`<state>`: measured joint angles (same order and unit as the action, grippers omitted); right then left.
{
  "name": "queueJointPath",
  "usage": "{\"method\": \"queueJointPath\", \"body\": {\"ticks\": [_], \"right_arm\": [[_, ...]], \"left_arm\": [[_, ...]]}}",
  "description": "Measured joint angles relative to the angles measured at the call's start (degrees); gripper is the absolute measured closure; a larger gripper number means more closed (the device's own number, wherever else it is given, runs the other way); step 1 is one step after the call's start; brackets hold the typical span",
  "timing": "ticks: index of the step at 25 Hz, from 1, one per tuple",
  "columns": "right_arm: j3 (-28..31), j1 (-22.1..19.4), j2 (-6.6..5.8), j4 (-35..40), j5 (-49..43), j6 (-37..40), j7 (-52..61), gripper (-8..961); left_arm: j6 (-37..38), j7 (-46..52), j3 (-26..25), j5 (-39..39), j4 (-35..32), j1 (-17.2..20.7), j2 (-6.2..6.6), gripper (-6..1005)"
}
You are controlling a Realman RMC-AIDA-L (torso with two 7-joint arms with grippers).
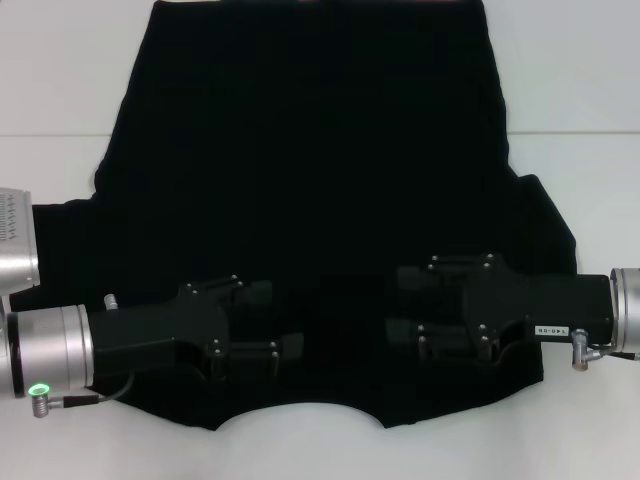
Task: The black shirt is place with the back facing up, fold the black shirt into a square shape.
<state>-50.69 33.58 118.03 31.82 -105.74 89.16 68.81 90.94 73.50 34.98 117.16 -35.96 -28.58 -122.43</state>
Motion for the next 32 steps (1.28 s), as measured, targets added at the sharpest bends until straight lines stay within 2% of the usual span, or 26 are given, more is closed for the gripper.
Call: {"method": "queueJointPath", "body": {"ticks": [13,19,23,32], "right_arm": [[0.0,0.2,0.50,-0.2,0.1,-0.3,-0.4,270],[0.3,0.3,0.76,-0.1,0.4,-0.5,-0.4,269],[0.2,0.8,1.26,-0.5,0.5,-1.5,-0.2,269],[-0.2,3.3,1.76,-3.9,0.3,-3.6,0.1,269]], "left_arm": [[-0.7,-0.1,-0.2,-0.2,-0.1,0.5,0.00,113],[-1.6,1.3,-3.6,0.0,-0.4,0.7,0.20,113],[-5.8,8.2,-7.6,0.1,-1.2,0.7,0.72,113],[-14.6,25.2,-12.3,4.7,-7.3,1.5,1.67,114]]}}
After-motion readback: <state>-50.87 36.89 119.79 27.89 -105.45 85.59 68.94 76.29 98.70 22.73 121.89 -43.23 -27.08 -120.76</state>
